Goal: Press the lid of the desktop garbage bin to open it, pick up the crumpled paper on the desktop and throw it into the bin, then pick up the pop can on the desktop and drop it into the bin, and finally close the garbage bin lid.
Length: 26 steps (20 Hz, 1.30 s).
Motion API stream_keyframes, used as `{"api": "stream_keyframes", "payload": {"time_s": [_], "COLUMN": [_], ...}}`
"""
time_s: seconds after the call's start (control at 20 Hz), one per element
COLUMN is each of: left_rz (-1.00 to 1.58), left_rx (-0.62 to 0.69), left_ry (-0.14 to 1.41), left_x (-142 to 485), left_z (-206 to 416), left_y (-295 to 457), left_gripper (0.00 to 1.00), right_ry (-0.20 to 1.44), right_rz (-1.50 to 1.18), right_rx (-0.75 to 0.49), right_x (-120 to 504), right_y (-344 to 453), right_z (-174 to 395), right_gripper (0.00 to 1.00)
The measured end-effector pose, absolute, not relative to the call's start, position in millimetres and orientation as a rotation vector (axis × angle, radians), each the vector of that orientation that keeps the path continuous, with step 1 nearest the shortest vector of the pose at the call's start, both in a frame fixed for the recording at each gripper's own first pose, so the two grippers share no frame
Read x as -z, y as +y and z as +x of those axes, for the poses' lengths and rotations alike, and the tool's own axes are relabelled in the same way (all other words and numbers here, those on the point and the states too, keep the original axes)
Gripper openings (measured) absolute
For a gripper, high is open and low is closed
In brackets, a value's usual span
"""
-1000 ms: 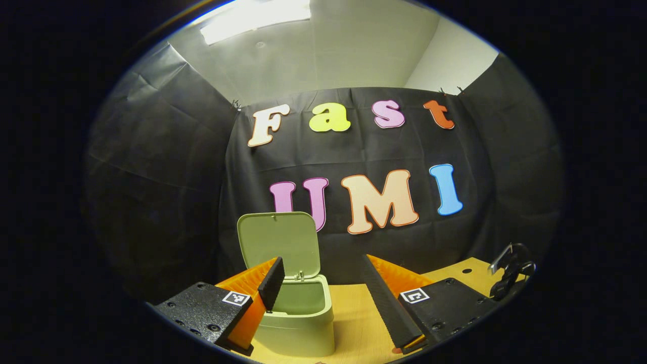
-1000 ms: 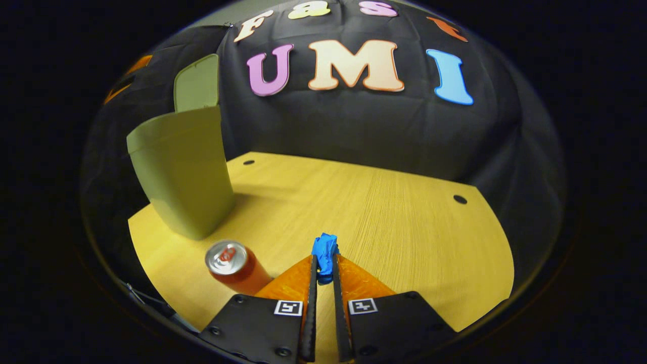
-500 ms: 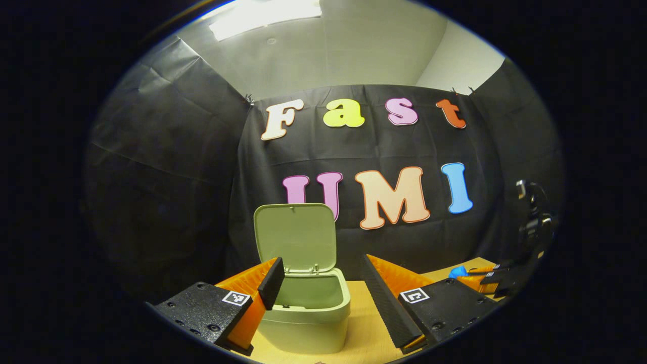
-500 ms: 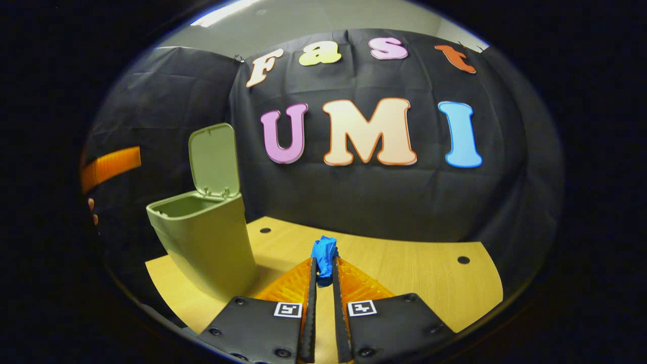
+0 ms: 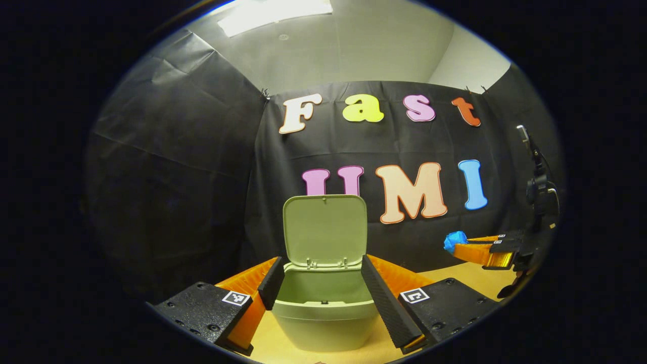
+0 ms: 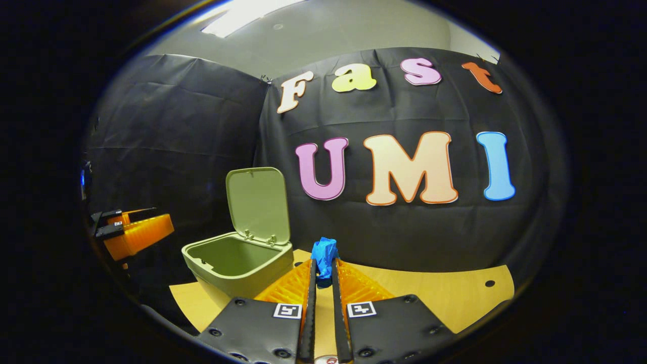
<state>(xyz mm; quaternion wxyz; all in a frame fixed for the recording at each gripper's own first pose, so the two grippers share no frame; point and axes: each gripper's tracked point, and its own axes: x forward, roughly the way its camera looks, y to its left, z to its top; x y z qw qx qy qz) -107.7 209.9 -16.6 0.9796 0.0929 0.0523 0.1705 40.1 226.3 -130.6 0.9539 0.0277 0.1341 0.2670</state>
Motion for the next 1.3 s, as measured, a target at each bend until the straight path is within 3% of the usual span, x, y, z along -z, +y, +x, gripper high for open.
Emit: {"api": "stream_keyframes", "payload": {"time_s": [0.8, 0.9, 1.1, 1.3], "left_rz": [0.194, 0.193, 0.193, 0.193], "left_rx": [-0.384, -0.383, -0.37, -0.338], "left_ry": [0.159, 0.16, 0.154, 0.141], "left_x": [34, 35, 35, 34], "left_z": [-122, -122, -114, -103], "left_y": [291, 290, 279, 258], "left_gripper": [0.94, 0.92, 0.94, 0.94], "right_ry": [0.341, 0.354, 0.317, 0.26], "right_rz": [0.043, 0.041, 0.038, 0.036], "right_rx": [-0.703, -0.724, -0.709, -0.663], "right_x": [167, 171, 163, 142], "right_y": [355, 362, 355, 326], "right_z": [9, 5, 9, 17], "right_gripper": [0.18, 0.24, 0.98, 0.98]}}
